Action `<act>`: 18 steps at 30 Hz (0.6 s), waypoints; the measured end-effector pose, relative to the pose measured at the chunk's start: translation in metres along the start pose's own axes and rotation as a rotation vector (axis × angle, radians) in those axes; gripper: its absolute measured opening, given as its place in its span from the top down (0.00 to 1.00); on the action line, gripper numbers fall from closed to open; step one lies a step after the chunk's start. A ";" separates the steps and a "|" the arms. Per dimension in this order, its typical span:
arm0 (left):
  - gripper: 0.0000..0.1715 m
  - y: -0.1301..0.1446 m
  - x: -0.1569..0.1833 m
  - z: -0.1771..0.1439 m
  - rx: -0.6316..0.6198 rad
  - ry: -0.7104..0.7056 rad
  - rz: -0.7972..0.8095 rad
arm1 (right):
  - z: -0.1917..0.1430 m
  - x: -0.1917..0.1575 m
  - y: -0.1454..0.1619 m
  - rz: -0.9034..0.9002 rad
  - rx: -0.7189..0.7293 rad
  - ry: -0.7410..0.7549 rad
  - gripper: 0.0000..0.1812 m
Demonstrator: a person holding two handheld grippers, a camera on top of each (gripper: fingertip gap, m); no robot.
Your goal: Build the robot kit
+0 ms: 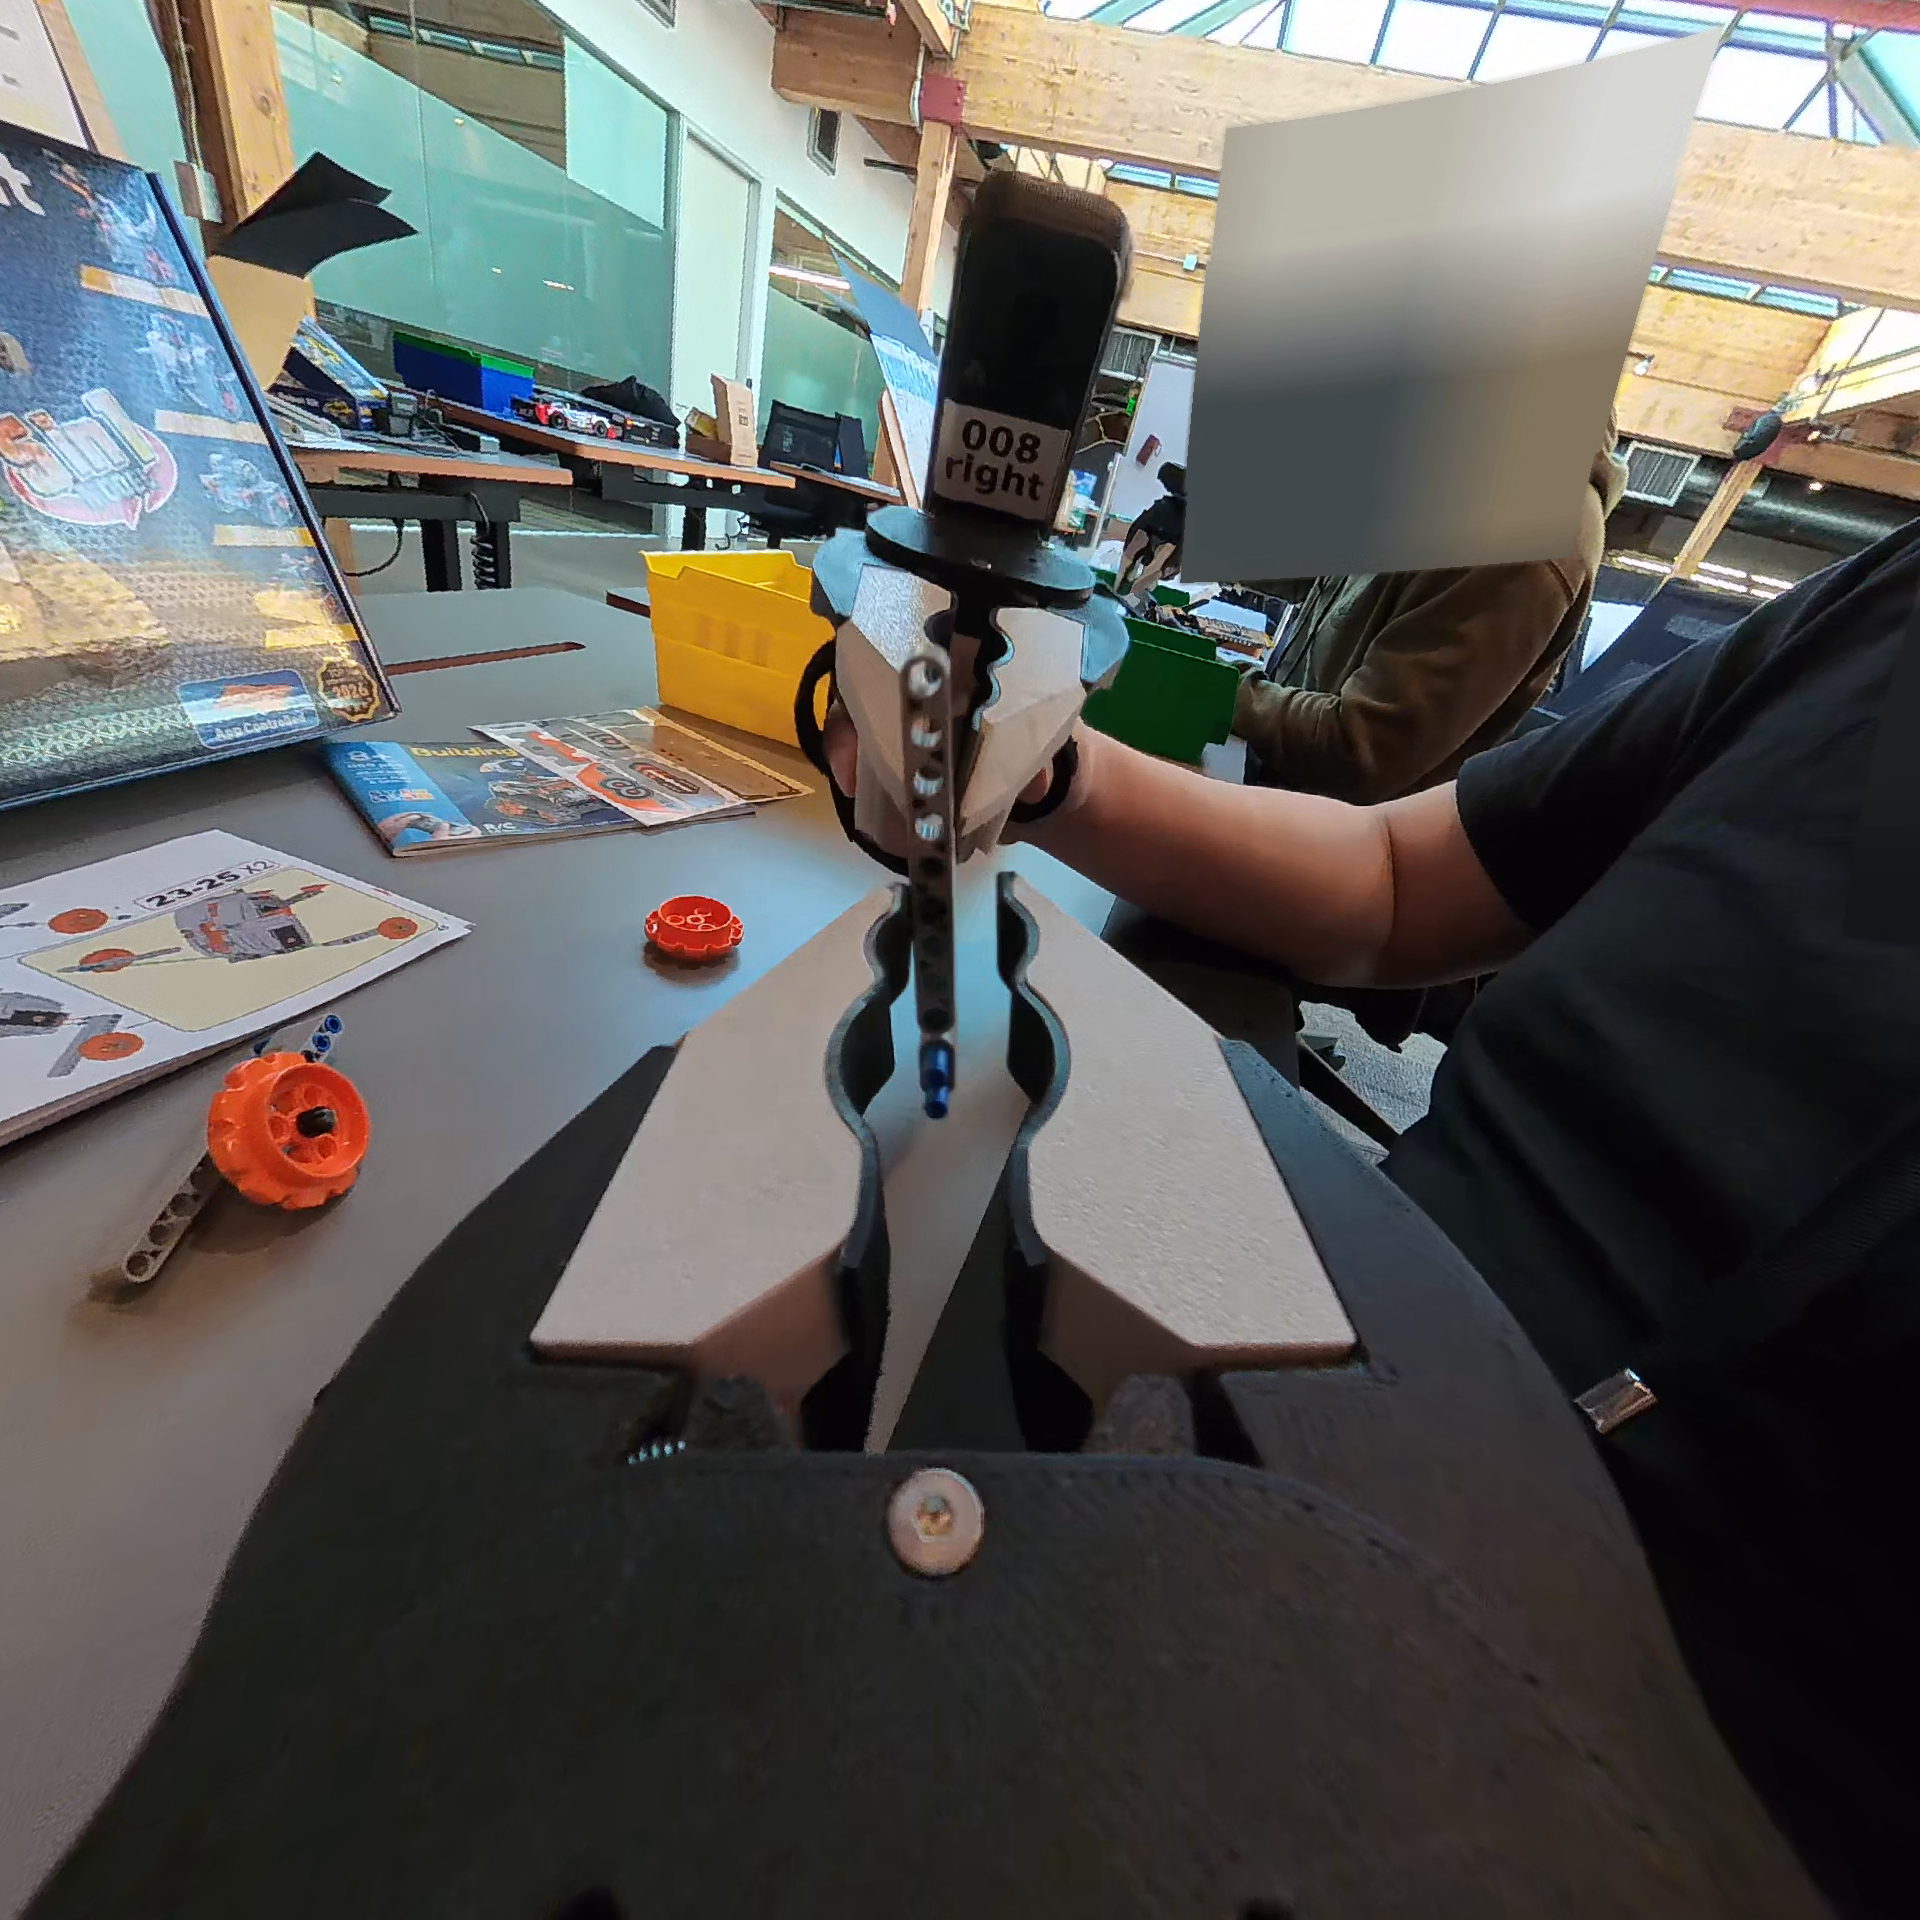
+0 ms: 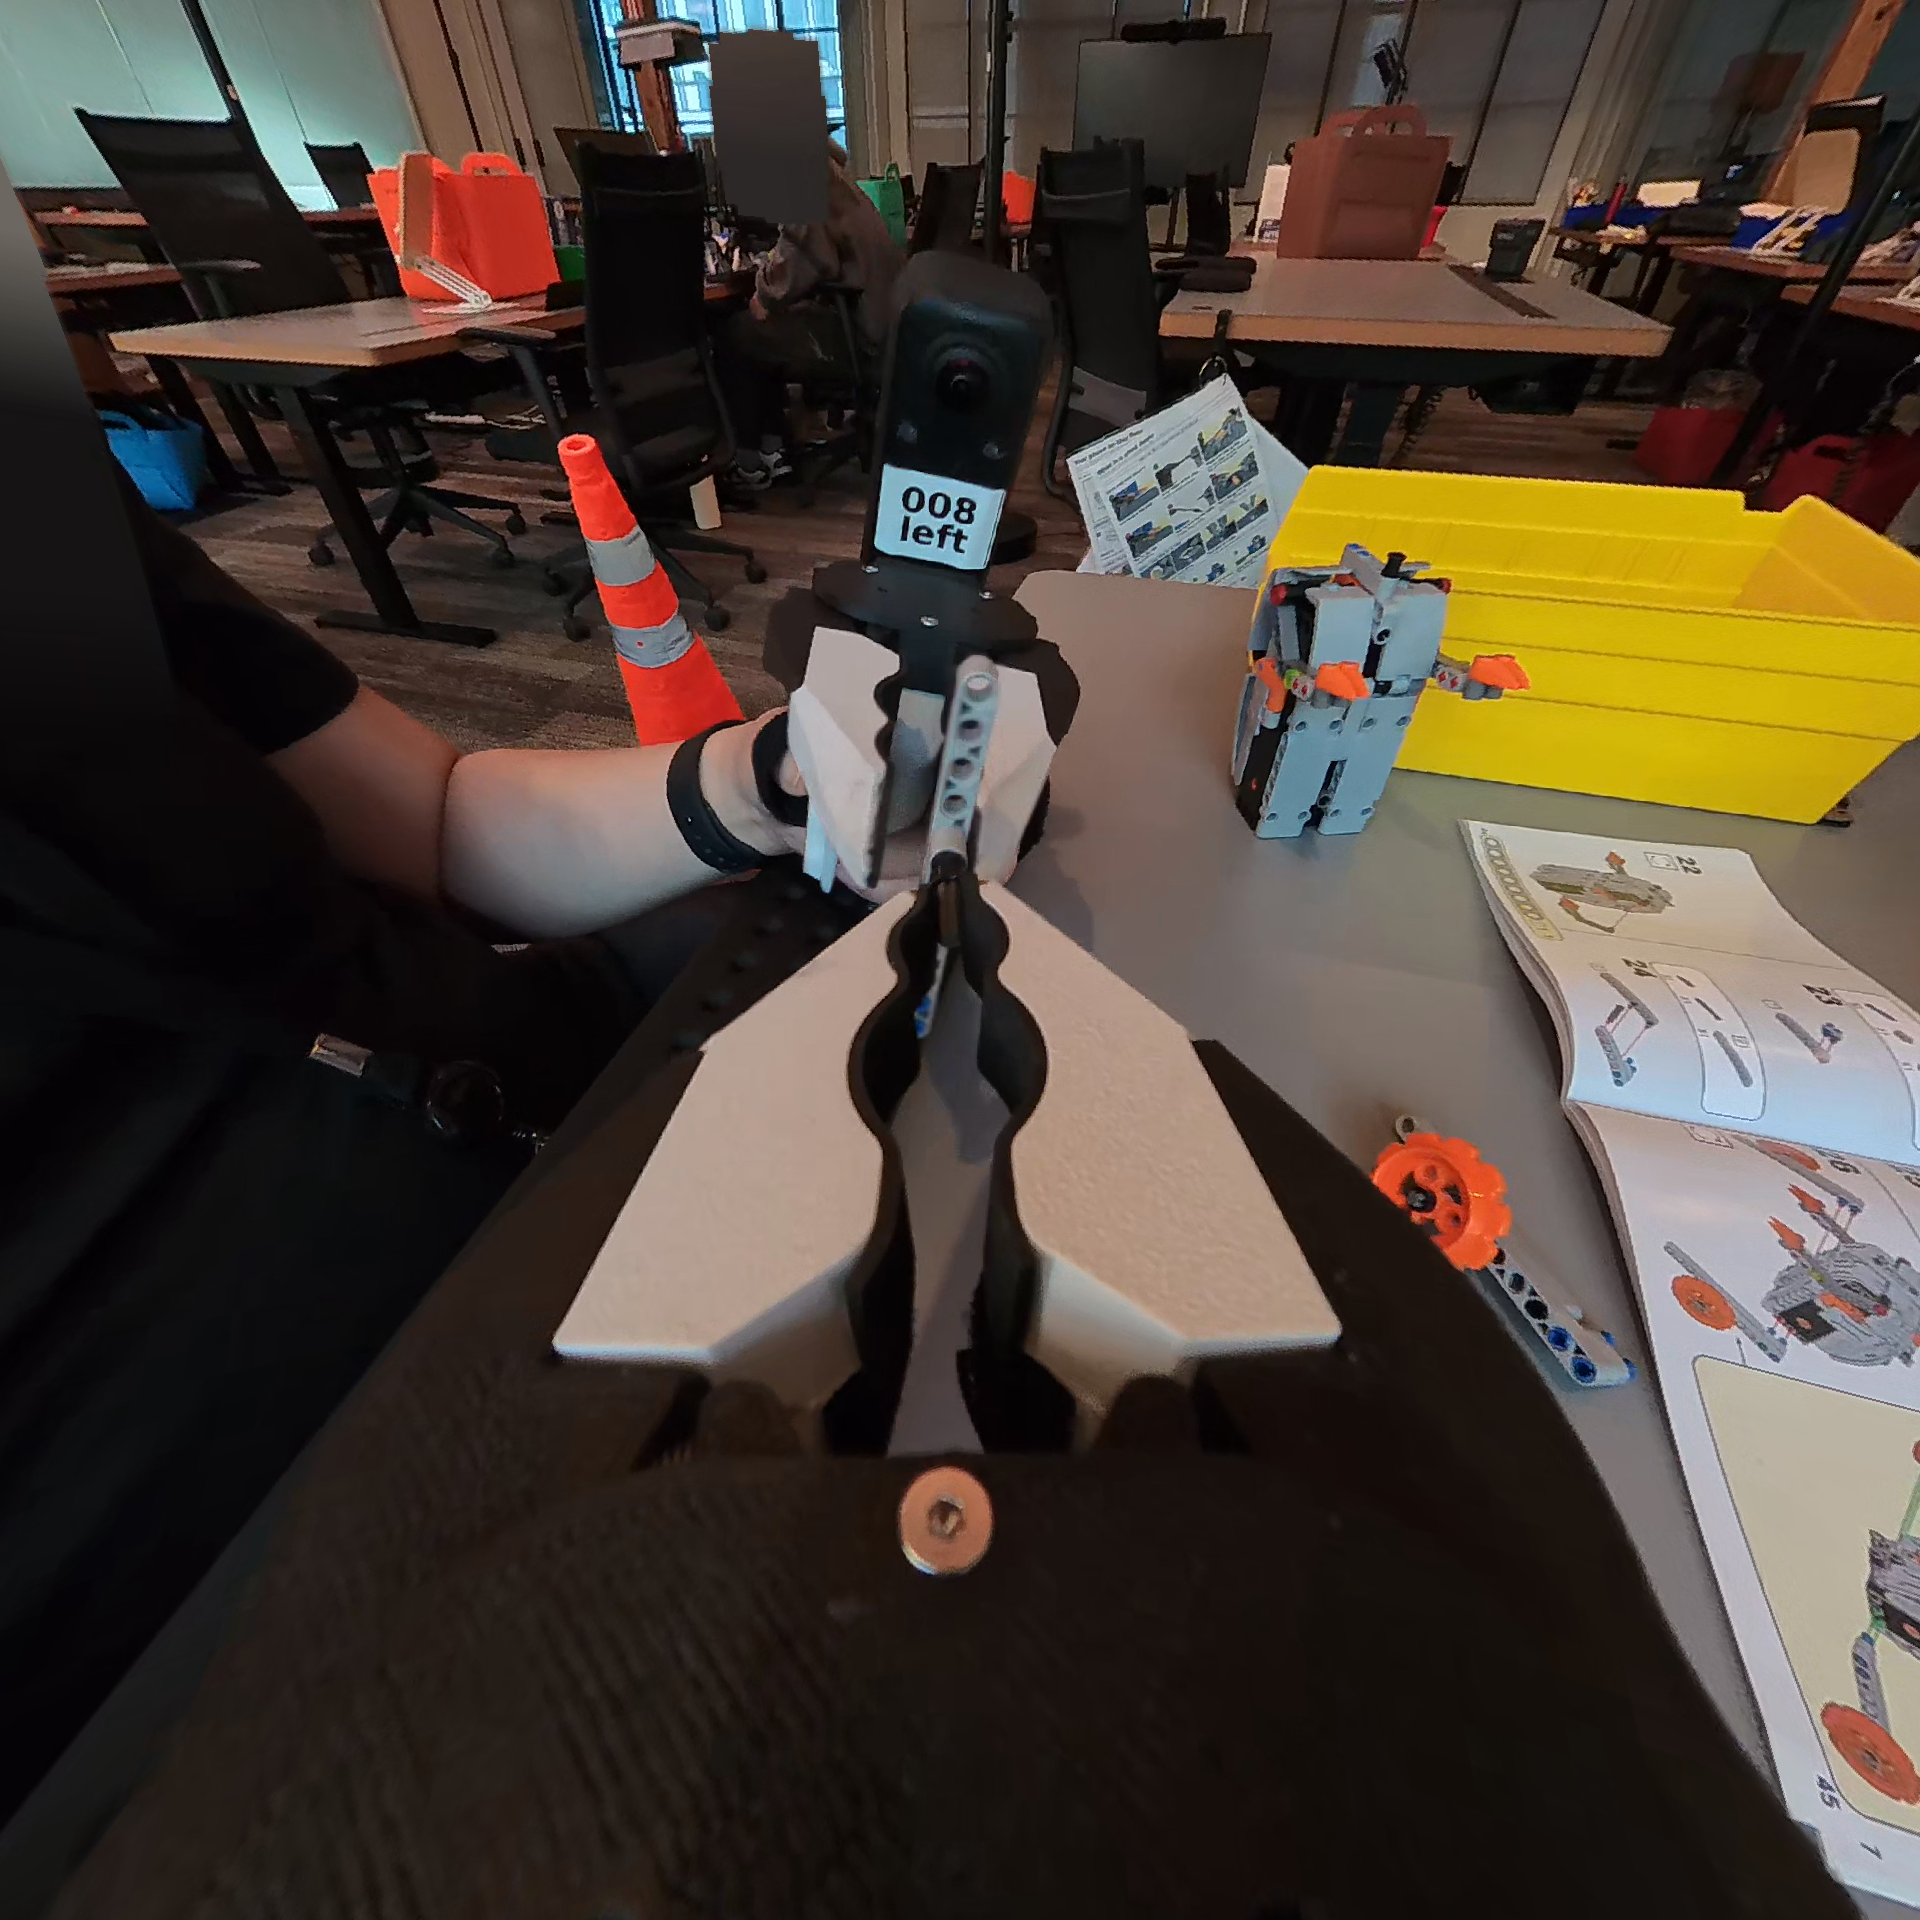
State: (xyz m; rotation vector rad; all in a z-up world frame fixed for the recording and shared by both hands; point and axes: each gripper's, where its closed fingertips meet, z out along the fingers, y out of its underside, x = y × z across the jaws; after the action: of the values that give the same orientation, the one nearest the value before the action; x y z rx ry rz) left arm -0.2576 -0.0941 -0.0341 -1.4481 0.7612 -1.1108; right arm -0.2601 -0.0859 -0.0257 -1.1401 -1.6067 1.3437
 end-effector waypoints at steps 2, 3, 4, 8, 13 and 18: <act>0.86 0.000 -0.002 0.001 -0.003 -0.017 0.001 | -0.002 0.001 -0.001 -0.003 -0.001 0.006 0.99; 0.82 0.000 -0.003 0.001 0.000 -0.027 0.006 | -0.003 0.002 0.000 -0.010 -0.008 0.012 0.99; 0.80 -0.001 -0.004 0.001 0.003 -0.034 0.016 | -0.003 0.001 0.000 -0.019 -0.017 0.015 0.99; 0.80 -0.001 -0.005 0.004 -0.014 -0.073 0.105 | 0.001 -0.004 0.002 -0.038 -0.036 0.002 0.99; 0.85 -0.003 0.002 0.010 -0.039 -0.075 0.224 | 0.003 -0.008 0.004 -0.049 -0.048 -0.016 0.99; 0.91 -0.004 0.008 0.011 -0.045 -0.058 0.272 | 0.003 -0.012 0.002 -0.056 -0.042 -0.035 0.99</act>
State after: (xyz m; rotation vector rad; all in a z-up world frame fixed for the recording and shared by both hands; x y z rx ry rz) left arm -0.2452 -0.0962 -0.0279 -1.3612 0.9171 -0.8455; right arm -0.2584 -0.0984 -0.0284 -1.0930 -1.6866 1.3060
